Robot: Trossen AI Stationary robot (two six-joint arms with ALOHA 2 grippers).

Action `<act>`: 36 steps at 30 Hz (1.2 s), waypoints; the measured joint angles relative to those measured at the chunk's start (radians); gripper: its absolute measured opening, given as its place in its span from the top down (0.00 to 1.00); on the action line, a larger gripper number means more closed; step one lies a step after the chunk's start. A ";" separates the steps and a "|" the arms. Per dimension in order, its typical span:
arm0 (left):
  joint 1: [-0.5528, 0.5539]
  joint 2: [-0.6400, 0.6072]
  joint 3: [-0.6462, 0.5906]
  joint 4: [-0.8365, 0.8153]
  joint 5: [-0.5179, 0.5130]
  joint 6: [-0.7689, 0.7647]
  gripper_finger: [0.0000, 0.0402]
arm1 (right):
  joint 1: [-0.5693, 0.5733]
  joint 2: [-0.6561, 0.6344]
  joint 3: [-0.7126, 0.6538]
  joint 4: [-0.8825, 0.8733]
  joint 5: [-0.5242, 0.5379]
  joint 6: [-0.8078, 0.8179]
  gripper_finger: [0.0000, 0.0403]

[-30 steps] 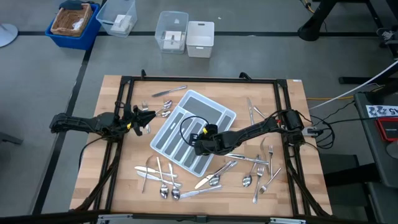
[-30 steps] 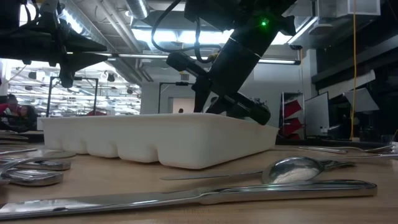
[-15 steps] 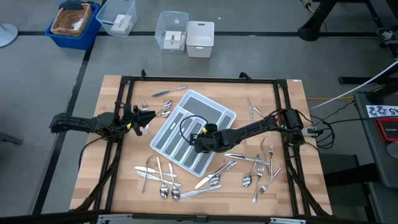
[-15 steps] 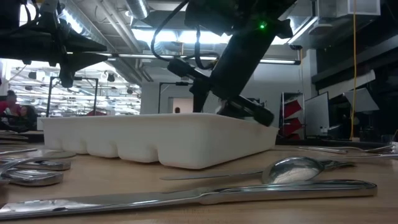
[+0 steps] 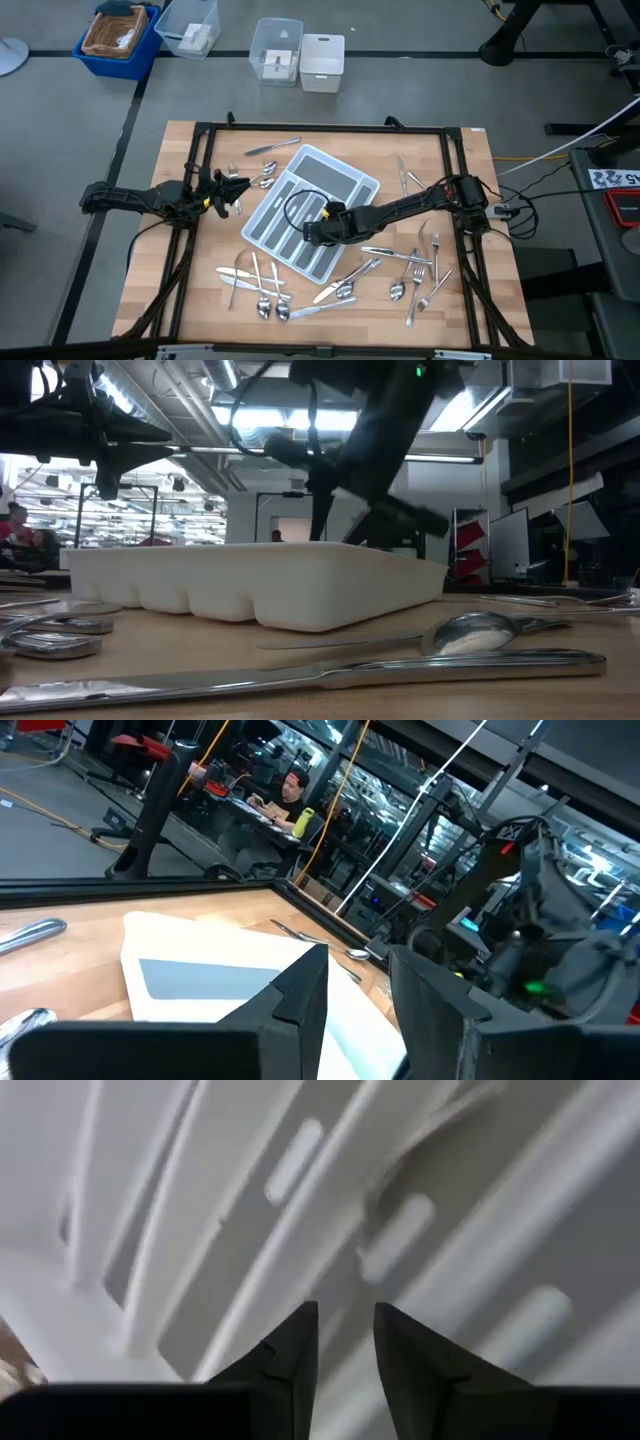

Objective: Sort silverware
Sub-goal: Put the silver fork into the white cutlery tray

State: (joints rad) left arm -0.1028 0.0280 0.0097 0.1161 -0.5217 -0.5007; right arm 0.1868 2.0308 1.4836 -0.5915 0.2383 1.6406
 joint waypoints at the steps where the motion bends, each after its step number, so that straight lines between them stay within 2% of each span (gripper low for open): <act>1: 0.000 0.000 0.000 -0.001 0.000 0.000 0.75 | -0.001 0.000 0.026 -0.054 -0.005 -0.005 0.74; 6: 0.000 0.000 0.001 -0.001 0.000 0.000 0.75 | -0.005 0.000 0.168 -0.285 0.002 -0.075 0.74; 11: 0.000 -0.001 0.054 -0.040 -0.022 0.001 0.75 | -0.004 0.000 0.294 -0.391 0.024 -0.194 0.74; 15: 0.000 0.001 0.171 -0.251 -0.028 -0.032 0.75 | -0.004 0.000 0.379 -0.427 0.040 -0.305 0.74; 21: 0.000 0.029 0.368 -0.591 -0.034 -0.176 0.75 | -0.004 0.000 0.501 -0.512 0.066 -0.476 0.74; 26: 0.000 0.135 0.495 -0.791 -0.029 -0.260 0.75 | -0.006 0.000 0.617 -0.611 0.091 -0.604 0.74; 34: 0.000 0.406 0.642 -1.000 0.017 -0.440 0.75 | -0.006 0.000 0.853 -0.838 0.157 -0.811 0.74; 36: 0.002 0.470 0.661 -1.039 0.018 -0.496 0.75 | -0.006 -0.021 0.868 -0.870 0.185 -0.863 0.74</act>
State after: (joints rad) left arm -0.1009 0.4980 0.6710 -0.9232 -0.5032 -0.9965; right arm 0.1810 2.0094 2.3511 -1.4613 0.4237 0.7773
